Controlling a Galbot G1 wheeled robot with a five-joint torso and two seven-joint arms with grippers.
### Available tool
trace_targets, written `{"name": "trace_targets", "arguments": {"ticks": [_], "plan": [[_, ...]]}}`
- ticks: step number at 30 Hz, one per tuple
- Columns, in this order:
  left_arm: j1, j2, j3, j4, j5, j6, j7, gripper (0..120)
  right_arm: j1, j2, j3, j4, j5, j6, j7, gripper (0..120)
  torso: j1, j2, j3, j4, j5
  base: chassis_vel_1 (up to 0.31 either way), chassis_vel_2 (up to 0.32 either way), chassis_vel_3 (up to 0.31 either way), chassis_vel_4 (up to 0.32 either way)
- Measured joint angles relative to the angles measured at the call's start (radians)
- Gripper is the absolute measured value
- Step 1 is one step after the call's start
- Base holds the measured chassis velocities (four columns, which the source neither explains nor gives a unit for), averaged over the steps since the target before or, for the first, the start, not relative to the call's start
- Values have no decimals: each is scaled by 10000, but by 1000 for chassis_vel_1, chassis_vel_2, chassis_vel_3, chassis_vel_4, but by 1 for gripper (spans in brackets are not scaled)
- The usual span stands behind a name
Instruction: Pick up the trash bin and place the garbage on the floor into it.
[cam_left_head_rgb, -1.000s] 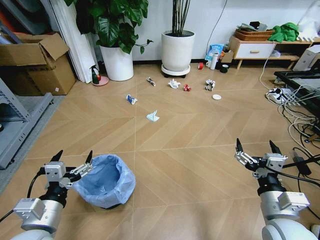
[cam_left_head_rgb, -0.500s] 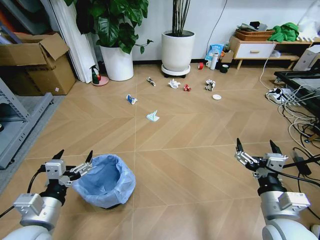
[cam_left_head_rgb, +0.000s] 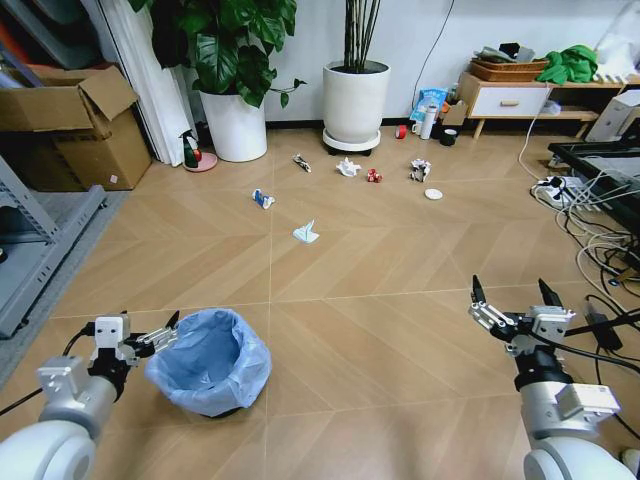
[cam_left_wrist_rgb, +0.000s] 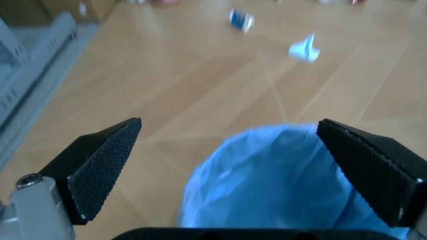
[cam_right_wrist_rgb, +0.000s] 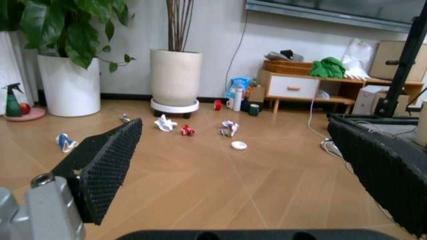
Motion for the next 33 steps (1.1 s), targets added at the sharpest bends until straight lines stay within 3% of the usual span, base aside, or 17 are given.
{"name": "trace_targets", "arguments": {"ticks": [4,9,12,18,33], "plan": [[-277,473,98,646,-564,865,-431,100,40,-125,-56,-129,5,17,-6,100,0,0,0,2,-1,0,0,0,0],[-508,685,219,1195,-780,1017,-506,100,50,-203,-65,-193,29,27,-8,100,0,0,0,1,-3,0,0,0,0],[-1131,1052,544,2091,-1527,1249,-521,100,-4,-254,-74,-280,45,48,-10,100,0,0,0,1,-2,0,0,0,0],[-1404,1479,805,2611,-2173,1733,-397,100,-38,-234,-76,-325,29,49,-11,100,0,0,-1,1,-1,0,0,0,0],[-2464,1696,1934,3861,-2380,1799,-367,100,-156,-235,-44,-302,-35,49,4,100,0,0,0,-1,-2,0,0,0,0]]}}
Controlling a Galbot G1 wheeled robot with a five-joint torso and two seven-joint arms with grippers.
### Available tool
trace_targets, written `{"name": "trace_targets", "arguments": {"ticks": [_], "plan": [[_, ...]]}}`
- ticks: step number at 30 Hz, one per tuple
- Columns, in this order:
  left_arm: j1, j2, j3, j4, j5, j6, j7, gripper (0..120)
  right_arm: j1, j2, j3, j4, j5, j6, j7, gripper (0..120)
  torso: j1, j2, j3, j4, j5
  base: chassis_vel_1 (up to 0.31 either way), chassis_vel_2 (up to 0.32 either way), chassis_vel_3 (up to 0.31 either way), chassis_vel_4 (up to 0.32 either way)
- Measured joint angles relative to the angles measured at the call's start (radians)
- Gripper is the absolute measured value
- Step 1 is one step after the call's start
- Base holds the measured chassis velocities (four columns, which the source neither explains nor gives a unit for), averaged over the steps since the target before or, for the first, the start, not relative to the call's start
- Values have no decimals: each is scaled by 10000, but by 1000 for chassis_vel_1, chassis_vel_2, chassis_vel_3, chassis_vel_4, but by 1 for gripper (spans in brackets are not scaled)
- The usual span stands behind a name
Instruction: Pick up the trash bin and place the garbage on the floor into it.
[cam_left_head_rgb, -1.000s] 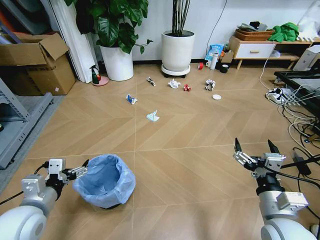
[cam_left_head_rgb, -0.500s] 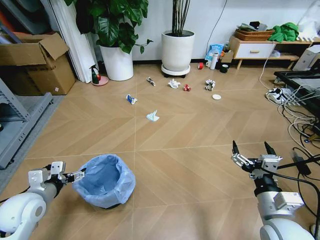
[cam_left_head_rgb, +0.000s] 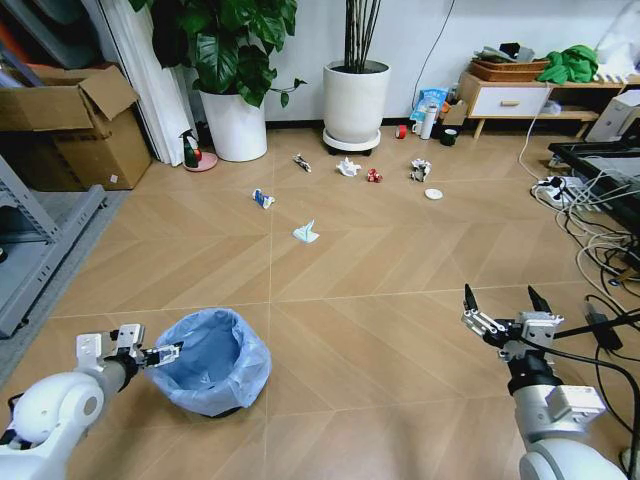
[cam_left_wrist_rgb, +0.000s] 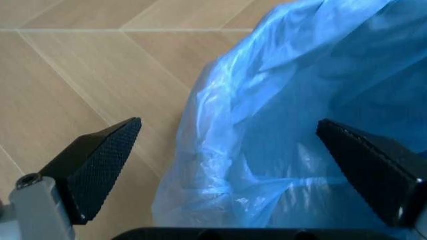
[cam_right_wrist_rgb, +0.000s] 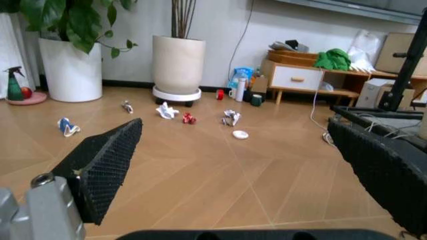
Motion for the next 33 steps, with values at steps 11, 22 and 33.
{"name": "trace_targets", "arguments": {"ticks": [11,22,33], "plan": [[-200,93,358,610,451,-24,131,96,10,39,3,-6,-39,44,9,100,0,0,0,2,2,0,0,0,0],[-506,126,732,909,437,-38,214,62,75,17,-15,-132,-55,78,9,100,0,0,0,1,1,0,0,0,0],[-575,160,751,1012,371,-41,227,23,186,19,-42,-257,-76,97,11,100,0,0,0,2,2,0,0,0,0]]}}
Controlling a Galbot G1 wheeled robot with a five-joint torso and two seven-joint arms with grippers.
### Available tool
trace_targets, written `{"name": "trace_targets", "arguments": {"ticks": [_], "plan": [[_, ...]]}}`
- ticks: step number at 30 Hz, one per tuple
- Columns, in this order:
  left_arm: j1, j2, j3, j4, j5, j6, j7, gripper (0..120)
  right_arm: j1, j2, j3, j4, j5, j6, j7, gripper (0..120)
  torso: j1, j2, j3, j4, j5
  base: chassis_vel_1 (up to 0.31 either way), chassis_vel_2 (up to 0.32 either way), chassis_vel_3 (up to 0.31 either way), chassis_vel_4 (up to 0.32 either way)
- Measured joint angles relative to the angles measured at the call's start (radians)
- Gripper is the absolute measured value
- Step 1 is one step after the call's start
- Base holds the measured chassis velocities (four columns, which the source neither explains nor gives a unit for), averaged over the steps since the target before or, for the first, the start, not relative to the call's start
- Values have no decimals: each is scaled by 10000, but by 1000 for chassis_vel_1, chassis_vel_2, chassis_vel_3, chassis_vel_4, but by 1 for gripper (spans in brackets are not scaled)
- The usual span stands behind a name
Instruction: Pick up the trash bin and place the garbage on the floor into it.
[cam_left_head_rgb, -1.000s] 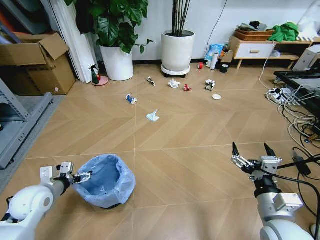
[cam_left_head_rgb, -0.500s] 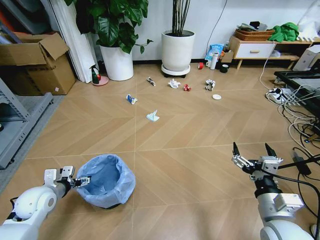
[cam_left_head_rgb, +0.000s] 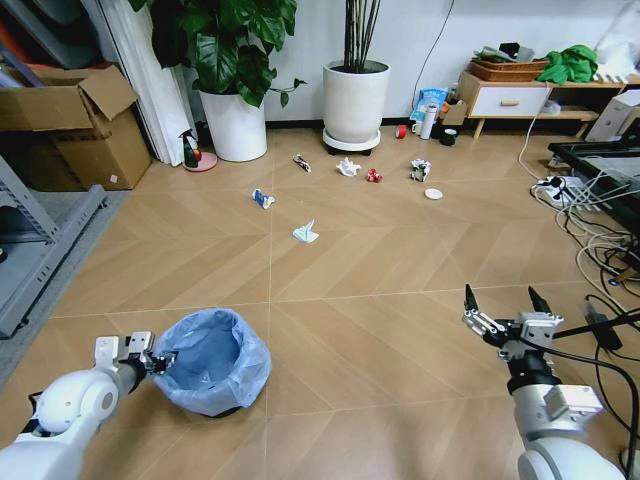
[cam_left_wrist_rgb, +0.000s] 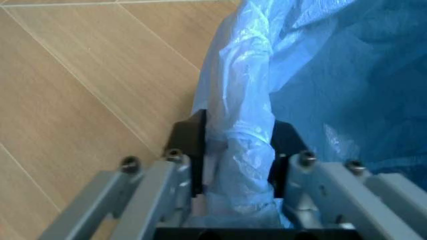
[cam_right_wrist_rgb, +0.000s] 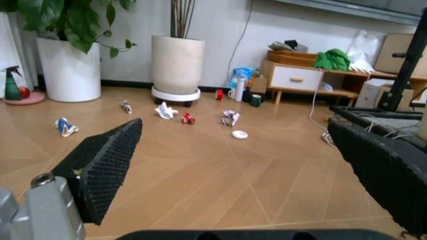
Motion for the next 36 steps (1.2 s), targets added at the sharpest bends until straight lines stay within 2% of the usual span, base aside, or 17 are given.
{"name": "trace_targets", "arguments": {"ticks": [1,4,13,18,20,25,29,36], "plan": [[93,-25,-86,-122,56,0,155,14,5,4,-3,-11,11,-21,41,100,0,0,0,-1,-1,0,0,0,0],[317,-111,-314,-490,60,-1,215,1,31,1,5,17,36,-315,156,100,0,0,0,0,-1,0,0,0,0],[956,-452,-1226,-1594,-426,-124,-246,0,174,-66,88,158,266,-928,424,100,0,0,0,-1,2,0,0,0,0],[1419,-878,-1656,-2256,-612,-457,-830,0,200,-103,146,224,349,-966,497,100,0,0,-1,0,3,0,0,0,0],[1640,-1266,-1724,-2627,-617,-807,-1256,0,195,-110,156,227,348,-968,534,100,0,0,0,-1,0,0,0,0,0],[2049,-2091,-1737,-3481,-221,-1578,-1899,0,226,-128,183,221,334,-969,539,100,0,0,-1,0,2,0,0,0,0],[2342,-2706,-1706,-4093,708,-2524,-2042,0,228,-151,187,213,323,-975,493,100,-1,0,-1,-1,3,0,0,0,0],[2843,-3350,-1661,-4902,1797,-3059,-1900,0,224,-151,144,161,230,-913,312,100,-3,1,-1,1,3,0,0,0,0]]}}
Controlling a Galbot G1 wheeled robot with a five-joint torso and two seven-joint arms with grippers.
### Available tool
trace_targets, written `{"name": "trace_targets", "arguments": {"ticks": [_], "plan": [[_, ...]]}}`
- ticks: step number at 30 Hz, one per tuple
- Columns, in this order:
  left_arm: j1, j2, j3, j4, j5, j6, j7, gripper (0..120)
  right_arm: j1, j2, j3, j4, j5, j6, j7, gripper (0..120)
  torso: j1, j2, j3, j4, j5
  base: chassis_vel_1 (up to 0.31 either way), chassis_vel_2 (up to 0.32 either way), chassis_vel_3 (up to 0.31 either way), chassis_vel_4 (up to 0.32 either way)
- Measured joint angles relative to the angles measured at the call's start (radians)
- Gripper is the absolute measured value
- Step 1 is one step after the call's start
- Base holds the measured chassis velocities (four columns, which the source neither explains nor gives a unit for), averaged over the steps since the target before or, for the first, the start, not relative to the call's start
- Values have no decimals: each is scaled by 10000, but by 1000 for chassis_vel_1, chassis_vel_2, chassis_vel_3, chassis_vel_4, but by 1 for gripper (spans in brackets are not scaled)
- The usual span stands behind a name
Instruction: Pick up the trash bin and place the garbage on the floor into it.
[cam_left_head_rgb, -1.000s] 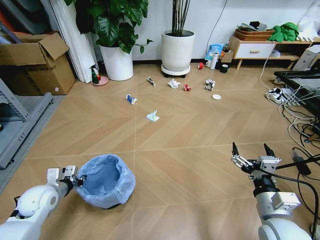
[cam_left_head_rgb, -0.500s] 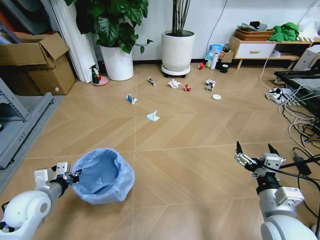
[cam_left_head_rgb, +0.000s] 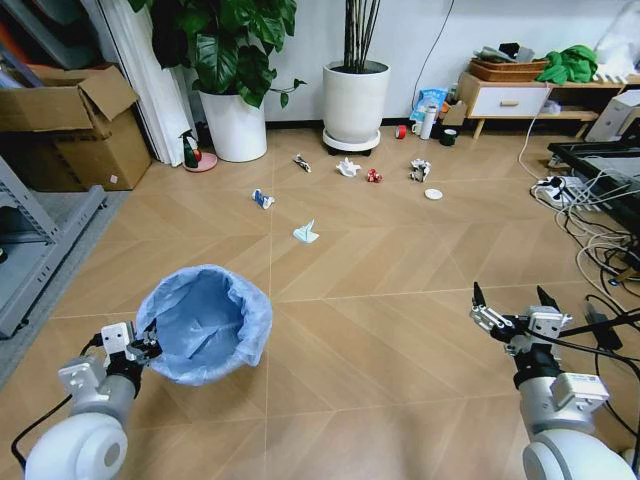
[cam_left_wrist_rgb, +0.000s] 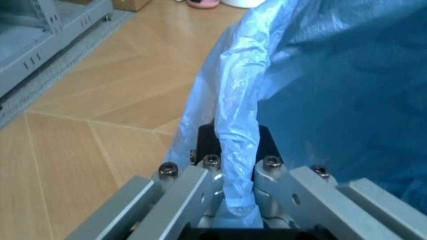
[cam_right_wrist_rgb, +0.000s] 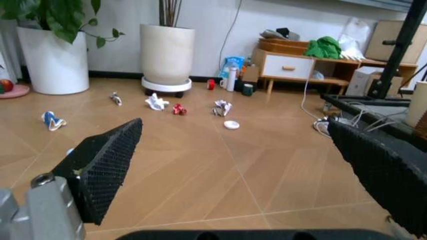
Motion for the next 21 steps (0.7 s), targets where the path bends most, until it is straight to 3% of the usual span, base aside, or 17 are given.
{"name": "trace_targets", "arguments": {"ticks": [5,21], "plan": [[37,-45,45,-148,86,-6,20,0,-3,-2,1,-1,-11,24,-7,100,0,0,0,-1,-1,-48,43,40,-41],[63,-24,157,-266,137,-9,69,0,0,42,-14,-69,-137,153,-86,100,3,0,2,0,-2,-148,155,148,-160]]}}
